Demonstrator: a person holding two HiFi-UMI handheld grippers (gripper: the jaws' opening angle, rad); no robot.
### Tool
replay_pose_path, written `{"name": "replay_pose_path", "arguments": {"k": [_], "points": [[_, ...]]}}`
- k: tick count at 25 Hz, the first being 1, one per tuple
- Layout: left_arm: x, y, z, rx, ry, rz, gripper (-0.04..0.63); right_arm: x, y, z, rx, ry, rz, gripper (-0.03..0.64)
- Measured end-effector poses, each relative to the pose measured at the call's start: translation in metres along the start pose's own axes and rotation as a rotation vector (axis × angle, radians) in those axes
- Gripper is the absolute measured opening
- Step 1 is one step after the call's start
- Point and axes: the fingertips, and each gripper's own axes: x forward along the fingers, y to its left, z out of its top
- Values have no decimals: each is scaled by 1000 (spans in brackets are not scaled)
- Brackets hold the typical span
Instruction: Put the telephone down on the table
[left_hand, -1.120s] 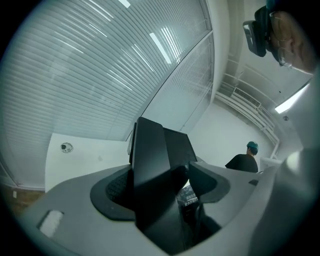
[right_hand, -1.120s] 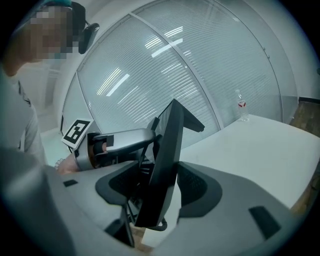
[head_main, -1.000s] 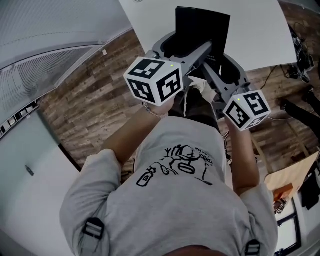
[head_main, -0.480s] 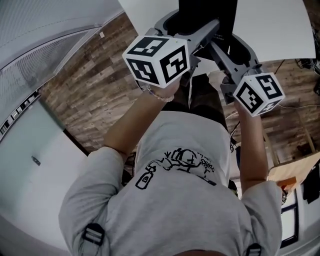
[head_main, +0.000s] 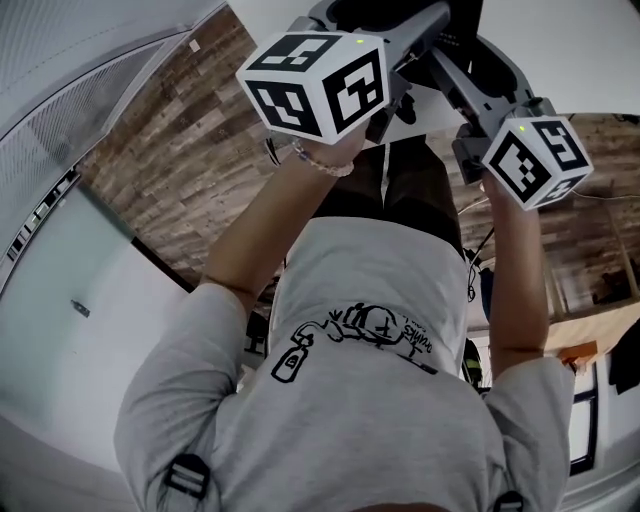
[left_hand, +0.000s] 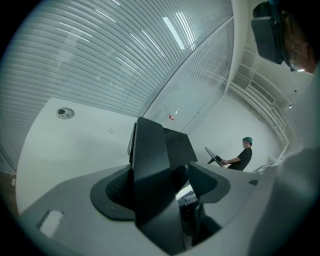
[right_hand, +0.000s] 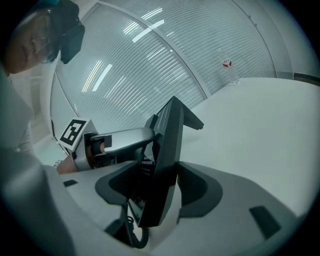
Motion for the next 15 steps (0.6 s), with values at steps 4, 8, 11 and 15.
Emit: {"name": "replay_pose_path", "arguments": {"k": [4,8,11,15], "points": [[19,19,-6,0,18,12,331,18,-19,-7,23,21,-8,232],[36,37,-7,-5,27,22,331,37,-35,-8,34,43,-17,232],[44,41,-8,-13,31,27,331,43,-42,-9,41,63,-25,232],[50,43,-13,17,29,39,331,46,-49,-14,51,76,-26,232]]}}
